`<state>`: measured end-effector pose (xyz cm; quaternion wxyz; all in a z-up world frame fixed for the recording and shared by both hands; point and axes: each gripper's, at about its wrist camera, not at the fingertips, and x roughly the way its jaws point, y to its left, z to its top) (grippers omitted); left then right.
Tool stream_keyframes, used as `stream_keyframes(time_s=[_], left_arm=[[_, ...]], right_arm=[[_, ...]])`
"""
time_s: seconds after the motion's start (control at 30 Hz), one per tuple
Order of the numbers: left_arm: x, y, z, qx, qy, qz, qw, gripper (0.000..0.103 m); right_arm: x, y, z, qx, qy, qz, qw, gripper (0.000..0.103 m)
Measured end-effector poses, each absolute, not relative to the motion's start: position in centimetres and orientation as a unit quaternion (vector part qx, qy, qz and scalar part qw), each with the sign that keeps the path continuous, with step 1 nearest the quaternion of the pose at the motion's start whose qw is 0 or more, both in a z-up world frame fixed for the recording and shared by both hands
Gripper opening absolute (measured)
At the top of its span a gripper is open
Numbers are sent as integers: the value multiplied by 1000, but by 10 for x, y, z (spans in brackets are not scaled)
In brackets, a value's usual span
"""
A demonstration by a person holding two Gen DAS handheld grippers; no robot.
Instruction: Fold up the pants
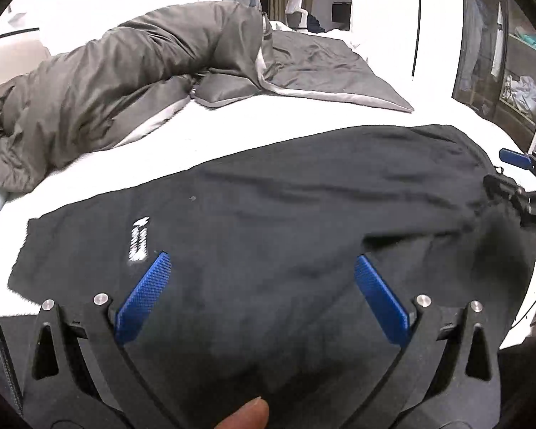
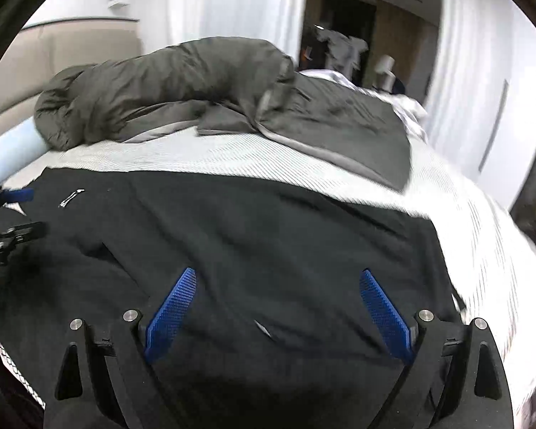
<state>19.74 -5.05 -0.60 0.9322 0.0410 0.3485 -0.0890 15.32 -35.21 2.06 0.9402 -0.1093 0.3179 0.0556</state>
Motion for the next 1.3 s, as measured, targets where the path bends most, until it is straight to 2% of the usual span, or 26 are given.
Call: stream_keyframes(time_s=[0.23, 0.4, 0.7, 0.87, 0.93, 1.03, 1.13, 1.3], left_arm=[[272, -86, -16, 63, 372, -81, 923, 102], [307, -83, -38, 59, 394, -54, 916, 102], [340, -63, -69, 48, 428, -37, 902, 102], [348, -57, -84, 59, 449, -29, 891, 102], [349, -56, -93, 95, 465, -11, 880, 103], [344, -42, -93, 116, 468, 6, 876, 103], [340, -12, -94, 134, 474, 59, 868, 103], [334, 57, -99, 124, 478, 126, 860, 103]], right_arm=[[225, -281, 5, -129, 354, 105, 920, 96], [256, -244, -10, -158, 365, 119, 910, 96], [291, -229, -34, -163, 395, 125, 895, 96], [302, -225, -53, -202, 427, 117, 874, 96], [307, -234, -68, -214, 453, 101, 859, 96], [313, -274, -70, -154, 485, 98, 855, 96], [312, -328, -64, -174, 482, 14, 858, 97], [307, -426, -60, -118, 488, -95, 860, 98]])
